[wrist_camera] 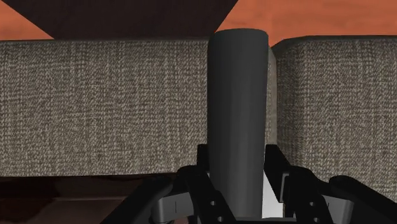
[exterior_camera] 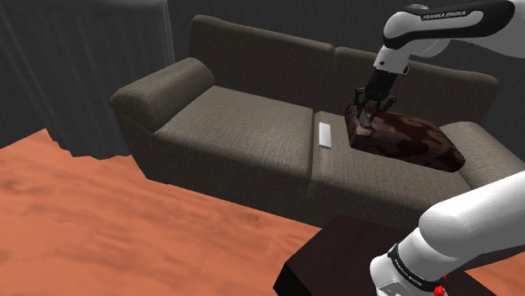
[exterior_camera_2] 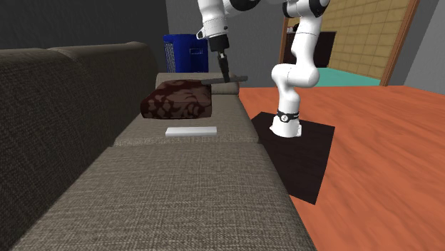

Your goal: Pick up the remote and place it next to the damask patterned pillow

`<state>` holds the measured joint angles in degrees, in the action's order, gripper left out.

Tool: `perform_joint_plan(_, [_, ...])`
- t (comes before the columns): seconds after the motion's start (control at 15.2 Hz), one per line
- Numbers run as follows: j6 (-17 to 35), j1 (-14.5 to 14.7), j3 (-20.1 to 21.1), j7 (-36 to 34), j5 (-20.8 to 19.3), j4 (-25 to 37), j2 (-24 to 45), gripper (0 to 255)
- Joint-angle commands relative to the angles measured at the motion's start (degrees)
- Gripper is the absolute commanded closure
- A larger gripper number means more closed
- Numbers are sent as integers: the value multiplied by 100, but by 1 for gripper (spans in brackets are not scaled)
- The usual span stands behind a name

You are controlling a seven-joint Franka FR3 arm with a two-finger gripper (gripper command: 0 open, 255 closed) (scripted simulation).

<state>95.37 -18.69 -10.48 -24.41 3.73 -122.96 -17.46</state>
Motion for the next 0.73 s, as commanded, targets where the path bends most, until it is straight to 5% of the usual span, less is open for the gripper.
perform_joint_plan(0.0, [-63,-104,-112,168,-120,-227,-277,255])
perform_joint_plan(0.66, [-37,-491,-553,764,-595,-1043,-1048,255])
